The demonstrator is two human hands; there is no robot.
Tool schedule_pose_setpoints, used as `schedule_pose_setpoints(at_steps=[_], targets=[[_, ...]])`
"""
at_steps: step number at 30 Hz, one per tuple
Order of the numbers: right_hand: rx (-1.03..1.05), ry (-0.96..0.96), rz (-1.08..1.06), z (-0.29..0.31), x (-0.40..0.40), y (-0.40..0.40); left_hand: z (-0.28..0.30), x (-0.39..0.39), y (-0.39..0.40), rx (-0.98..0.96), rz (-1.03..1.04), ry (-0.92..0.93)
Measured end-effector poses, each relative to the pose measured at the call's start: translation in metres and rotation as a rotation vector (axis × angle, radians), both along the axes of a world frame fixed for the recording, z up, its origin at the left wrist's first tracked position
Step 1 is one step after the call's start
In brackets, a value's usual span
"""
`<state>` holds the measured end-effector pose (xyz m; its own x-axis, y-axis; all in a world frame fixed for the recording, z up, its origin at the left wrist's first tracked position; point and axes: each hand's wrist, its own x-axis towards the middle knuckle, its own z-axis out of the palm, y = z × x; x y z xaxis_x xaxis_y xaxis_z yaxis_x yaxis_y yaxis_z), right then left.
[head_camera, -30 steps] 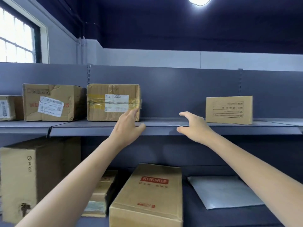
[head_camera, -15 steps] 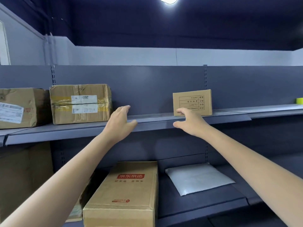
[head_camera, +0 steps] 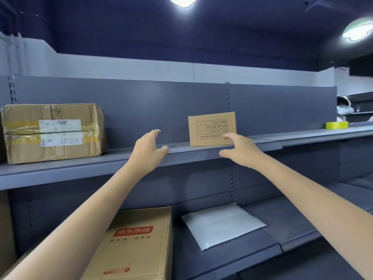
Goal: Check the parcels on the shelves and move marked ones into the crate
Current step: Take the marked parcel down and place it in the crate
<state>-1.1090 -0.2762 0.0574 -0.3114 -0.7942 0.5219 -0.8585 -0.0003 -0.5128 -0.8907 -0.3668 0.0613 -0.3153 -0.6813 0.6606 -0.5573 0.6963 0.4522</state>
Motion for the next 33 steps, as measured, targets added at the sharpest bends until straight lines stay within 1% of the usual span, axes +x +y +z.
schedule_pose_setpoints(at_steps=[4, 7, 10, 13, 16, 18, 22, 26, 31, 33], targets=[[-0.003, 0.000, 0.005, 0.001, -0.030, -0.006, 0.011, -0.032, -0.009, -0.011, 0.027, 0.034], [-0.018, -0.042, 0.027, 0.006, -0.056, -0.011, 0.020, -0.066, -0.024, 0.010, 0.053, -0.043], [-0.005, -0.069, 0.016, 0.009, -0.079, -0.022, 0.024, -0.101, -0.041, 0.096, 0.078, -0.086], [0.005, -0.070, 0.016, 0.007, -0.097, -0.041, 0.025, -0.129, -0.062, 0.187, 0.105, -0.048], [0.012, -0.088, 0.055, 0.006, -0.110, -0.058, 0.027, -0.146, -0.072, 0.331, 0.174, -0.053], [0.018, -0.103, 0.086, 0.005, -0.114, -0.069, 0.026, -0.155, -0.076, 0.383, 0.150, -0.051], [0.014, -0.119, 0.102, 0.004, -0.115, -0.080, 0.023, -0.158, -0.078, 0.365, 0.093, 0.041], [-0.056, -0.168, 0.136, 0.001, -0.108, -0.070, 0.021, -0.141, -0.064, 0.314, 0.061, 0.101], [-0.202, -0.198, 0.187, -0.008, -0.086, -0.046, 0.020, -0.112, -0.028, 0.238, 0.025, 0.118], [-0.241, -0.195, 0.218, -0.014, -0.076, -0.036, 0.018, -0.097, -0.015, 0.198, 0.046, 0.094]])
